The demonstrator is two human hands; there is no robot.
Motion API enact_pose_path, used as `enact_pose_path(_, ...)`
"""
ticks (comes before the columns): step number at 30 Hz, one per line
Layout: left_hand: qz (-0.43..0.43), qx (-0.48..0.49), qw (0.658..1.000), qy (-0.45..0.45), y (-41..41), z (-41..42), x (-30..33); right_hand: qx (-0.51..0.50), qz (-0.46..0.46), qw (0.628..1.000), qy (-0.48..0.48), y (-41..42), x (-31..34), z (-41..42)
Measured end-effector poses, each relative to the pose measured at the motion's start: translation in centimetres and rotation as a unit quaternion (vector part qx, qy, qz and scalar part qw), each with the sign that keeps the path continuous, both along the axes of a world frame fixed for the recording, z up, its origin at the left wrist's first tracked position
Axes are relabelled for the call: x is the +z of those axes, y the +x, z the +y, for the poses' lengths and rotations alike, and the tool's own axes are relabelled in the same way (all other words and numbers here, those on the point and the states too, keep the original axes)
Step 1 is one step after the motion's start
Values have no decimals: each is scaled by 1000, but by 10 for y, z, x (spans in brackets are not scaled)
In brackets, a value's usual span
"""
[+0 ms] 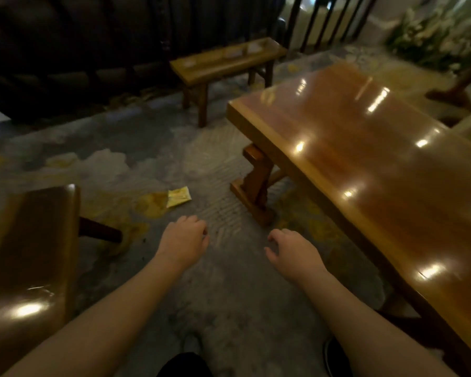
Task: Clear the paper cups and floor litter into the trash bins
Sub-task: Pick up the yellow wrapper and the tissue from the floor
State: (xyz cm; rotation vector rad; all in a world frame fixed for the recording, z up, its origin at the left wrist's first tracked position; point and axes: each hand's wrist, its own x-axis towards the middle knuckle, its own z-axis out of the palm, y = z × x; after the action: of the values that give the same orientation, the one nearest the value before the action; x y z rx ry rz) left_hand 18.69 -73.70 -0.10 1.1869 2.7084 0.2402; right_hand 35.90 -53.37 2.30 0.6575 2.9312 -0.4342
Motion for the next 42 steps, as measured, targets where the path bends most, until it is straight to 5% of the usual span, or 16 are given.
enact_pose_path(13, 9, 94, 994, -46, -154, -49, 11, 110, 1, 994, -28, -222, 9, -46)
enact_pose_path(27, -60, 161, 974, -149, -363, 82, -90, 167, -101, 978, -77, -463, -118, 74)
enact_pose_path(34, -130, 171, 961, -175, -446, 137, -180, 147, -159, 972, -93, -539, -198, 117)
enact_pose_path(42, -180, 129, 949, -223, -521, 150, -356, 93, -187, 975, -76, -585, -344, 115)
